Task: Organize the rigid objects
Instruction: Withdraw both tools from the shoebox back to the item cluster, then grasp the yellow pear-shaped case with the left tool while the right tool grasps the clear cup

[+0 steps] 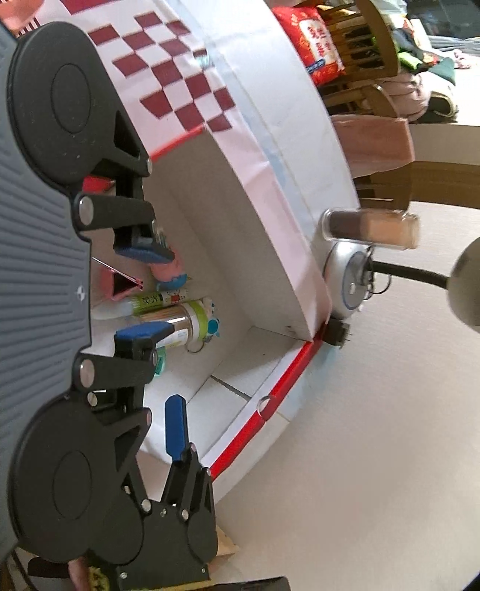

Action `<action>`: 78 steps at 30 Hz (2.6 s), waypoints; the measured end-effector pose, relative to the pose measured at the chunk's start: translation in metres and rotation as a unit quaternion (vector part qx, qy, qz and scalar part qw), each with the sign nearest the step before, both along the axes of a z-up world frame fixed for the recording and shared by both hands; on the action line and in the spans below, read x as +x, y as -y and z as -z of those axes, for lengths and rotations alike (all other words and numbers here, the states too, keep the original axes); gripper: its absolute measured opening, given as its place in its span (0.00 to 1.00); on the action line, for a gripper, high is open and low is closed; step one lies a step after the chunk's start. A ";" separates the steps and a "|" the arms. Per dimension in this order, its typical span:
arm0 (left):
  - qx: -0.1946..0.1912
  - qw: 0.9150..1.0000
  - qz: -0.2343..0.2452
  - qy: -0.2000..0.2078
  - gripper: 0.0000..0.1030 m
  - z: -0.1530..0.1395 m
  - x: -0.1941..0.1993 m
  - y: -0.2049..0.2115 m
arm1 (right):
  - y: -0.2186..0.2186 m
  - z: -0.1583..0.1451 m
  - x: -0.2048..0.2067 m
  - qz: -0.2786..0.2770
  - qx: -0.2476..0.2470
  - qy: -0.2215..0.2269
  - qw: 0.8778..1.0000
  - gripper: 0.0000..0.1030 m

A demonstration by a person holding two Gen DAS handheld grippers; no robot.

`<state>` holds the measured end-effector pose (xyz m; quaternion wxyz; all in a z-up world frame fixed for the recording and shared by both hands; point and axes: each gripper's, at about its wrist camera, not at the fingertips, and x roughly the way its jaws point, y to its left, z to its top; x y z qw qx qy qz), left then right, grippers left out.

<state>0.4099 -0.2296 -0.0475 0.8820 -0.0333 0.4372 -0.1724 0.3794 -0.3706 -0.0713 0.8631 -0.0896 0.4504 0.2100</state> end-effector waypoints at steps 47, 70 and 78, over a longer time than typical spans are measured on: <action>0.030 0.982 -0.184 0.036 0.75 0.058 -0.245 -0.262 | -0.226 0.017 -0.130 -0.110 0.026 0.017 0.993 0.99; 0.077 0.972 -0.221 0.020 0.75 0.125 -0.245 -0.223 | -0.255 0.090 -0.045 -0.073 -0.045 -0.017 0.996 0.74; 0.090 0.971 -0.219 0.020 0.73 0.134 -0.248 -0.211 | -0.262 0.100 -0.037 -0.094 -0.043 -0.028 0.994 0.57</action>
